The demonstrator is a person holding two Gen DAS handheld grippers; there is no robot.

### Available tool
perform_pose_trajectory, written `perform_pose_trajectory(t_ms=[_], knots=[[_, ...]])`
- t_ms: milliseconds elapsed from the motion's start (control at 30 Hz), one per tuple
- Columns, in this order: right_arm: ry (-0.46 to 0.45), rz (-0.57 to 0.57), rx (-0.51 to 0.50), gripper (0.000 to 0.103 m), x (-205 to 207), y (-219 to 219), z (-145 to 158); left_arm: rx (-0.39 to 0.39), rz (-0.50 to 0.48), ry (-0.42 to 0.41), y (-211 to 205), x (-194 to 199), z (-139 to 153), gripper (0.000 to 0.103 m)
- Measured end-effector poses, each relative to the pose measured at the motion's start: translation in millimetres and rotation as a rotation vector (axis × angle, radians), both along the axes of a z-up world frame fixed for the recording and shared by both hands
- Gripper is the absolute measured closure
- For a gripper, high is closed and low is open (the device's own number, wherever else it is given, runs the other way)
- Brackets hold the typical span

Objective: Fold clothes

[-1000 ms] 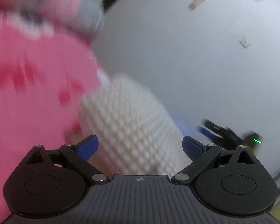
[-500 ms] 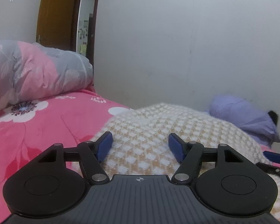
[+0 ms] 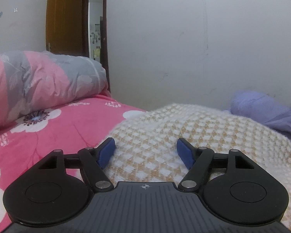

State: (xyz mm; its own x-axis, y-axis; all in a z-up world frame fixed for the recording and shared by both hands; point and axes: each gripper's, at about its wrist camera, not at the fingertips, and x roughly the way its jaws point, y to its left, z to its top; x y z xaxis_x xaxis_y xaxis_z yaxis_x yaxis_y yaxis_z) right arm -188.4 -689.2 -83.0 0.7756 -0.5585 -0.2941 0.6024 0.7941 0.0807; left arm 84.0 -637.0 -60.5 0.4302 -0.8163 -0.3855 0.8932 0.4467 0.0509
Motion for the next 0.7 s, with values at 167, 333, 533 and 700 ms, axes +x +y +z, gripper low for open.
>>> perform_pose_trajectory(t_ms=[167, 333, 533, 700], knots=[[0.084, 0.018, 0.043, 0.063, 13, 13, -21, 0.033, 0.0, -0.073, -7, -10, 5, 0.03], [-0.075, -0.053, 0.097, 0.061, -27, 37, 14, 0.013, 0.07, 0.087, 15, 11, 28, 0.016], [-0.048, -0.061, 0.129, 0.061, -61, 85, 16, -0.059, 0.063, 0.24, 92, 8, 59, 0.016], [-0.037, -0.073, 0.195, 0.056, -88, 126, 18, -0.051, -0.008, 0.268, 190, -26, 82, 0.011]])
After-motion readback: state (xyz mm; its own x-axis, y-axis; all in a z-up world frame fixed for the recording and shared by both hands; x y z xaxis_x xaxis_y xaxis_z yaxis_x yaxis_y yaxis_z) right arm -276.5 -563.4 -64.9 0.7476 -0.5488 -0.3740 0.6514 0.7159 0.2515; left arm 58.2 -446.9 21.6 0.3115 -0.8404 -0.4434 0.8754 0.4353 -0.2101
